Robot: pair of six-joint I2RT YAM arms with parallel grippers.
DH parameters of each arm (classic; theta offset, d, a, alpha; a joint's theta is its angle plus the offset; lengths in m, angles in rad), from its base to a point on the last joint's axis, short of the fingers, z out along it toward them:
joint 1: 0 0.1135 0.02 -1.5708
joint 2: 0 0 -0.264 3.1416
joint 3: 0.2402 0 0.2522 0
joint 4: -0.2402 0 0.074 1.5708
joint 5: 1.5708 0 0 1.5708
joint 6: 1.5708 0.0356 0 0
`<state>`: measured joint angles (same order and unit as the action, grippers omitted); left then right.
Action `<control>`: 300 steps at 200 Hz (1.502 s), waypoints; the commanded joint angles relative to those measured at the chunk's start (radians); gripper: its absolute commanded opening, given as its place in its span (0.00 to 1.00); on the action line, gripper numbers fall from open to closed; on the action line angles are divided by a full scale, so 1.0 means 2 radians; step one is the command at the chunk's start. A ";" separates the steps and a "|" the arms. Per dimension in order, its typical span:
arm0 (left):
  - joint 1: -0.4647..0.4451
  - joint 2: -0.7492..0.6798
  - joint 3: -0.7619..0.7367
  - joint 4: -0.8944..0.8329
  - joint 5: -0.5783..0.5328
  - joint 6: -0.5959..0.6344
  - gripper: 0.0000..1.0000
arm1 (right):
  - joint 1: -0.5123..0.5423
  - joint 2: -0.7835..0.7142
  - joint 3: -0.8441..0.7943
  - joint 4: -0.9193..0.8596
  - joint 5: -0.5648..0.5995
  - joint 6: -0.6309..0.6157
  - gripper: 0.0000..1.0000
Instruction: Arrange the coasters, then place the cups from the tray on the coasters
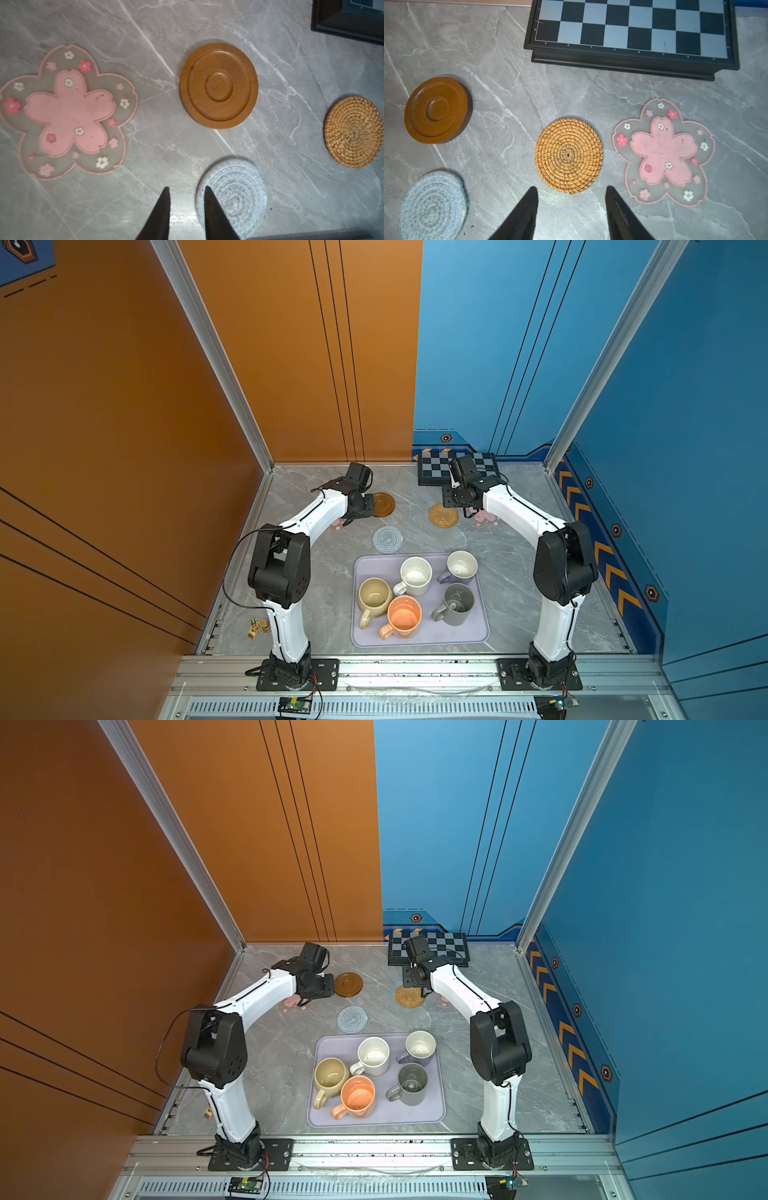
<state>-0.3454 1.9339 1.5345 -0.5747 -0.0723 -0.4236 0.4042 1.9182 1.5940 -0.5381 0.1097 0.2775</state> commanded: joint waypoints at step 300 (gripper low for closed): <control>-0.021 0.225 0.187 0.040 -0.001 -0.085 0.07 | -0.039 -0.124 -0.104 -0.004 0.011 -0.007 0.55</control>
<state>-0.3882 2.3581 1.8977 -0.4850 -0.1043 -0.5747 0.3325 1.6745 1.4082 -0.5388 0.1322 0.2661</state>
